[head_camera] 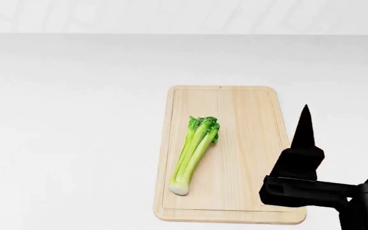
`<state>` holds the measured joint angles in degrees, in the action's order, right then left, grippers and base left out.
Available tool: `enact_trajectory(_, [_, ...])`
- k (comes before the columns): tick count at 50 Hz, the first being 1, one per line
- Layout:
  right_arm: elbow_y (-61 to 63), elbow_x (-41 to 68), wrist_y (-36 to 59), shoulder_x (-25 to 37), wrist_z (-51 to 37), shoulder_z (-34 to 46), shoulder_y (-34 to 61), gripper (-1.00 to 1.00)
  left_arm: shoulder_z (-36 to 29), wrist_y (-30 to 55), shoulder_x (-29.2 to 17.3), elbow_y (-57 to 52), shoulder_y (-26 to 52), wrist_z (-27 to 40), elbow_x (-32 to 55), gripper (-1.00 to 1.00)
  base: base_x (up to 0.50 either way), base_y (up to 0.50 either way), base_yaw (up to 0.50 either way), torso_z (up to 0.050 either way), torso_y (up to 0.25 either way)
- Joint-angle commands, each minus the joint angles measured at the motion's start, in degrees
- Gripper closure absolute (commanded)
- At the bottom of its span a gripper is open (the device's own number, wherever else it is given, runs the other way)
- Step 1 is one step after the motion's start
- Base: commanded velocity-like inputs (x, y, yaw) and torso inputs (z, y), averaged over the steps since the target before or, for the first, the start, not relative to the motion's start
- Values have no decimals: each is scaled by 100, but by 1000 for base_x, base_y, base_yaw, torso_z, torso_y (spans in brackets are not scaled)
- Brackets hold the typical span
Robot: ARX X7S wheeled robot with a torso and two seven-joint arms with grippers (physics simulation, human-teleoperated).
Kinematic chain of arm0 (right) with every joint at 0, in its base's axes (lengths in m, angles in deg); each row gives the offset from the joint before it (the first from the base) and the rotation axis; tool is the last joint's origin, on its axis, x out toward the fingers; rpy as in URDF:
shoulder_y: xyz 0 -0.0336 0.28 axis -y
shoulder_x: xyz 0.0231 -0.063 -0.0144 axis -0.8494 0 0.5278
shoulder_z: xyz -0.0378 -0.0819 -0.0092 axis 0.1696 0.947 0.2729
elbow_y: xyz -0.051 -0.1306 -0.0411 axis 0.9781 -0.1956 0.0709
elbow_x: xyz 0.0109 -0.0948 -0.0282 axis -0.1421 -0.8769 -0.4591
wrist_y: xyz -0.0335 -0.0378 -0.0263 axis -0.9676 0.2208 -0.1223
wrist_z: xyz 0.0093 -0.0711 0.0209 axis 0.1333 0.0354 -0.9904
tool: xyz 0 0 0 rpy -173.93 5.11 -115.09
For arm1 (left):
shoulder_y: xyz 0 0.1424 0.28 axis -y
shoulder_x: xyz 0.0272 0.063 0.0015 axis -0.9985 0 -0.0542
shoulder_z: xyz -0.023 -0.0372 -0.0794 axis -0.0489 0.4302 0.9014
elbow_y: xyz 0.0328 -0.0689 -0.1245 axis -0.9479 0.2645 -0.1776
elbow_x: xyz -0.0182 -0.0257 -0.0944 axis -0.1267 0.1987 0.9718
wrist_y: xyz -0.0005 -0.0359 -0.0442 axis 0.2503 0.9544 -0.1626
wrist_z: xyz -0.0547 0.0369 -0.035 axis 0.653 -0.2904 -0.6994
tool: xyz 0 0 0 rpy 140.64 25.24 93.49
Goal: Place the celery and the celery on separate cutting boards.
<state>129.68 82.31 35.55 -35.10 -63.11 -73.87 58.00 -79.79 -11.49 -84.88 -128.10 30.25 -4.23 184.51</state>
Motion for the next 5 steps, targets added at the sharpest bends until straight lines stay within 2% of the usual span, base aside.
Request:
enact_trajectory(1, [-668, 2737, 3, 1416, -2050, 924, 2647, -100, -1004, 497, -32, 718, 3233, 1559, 2551, -100, 0, 0, 0, 0, 0])
enact_trajectory(5, [-1161, 3171, 183, 1813, -2328, 1864, 4040, -100, -1428, 813, 63, 1315, 4620, 1848, 3349, -100, 0, 0, 0, 0, 0])
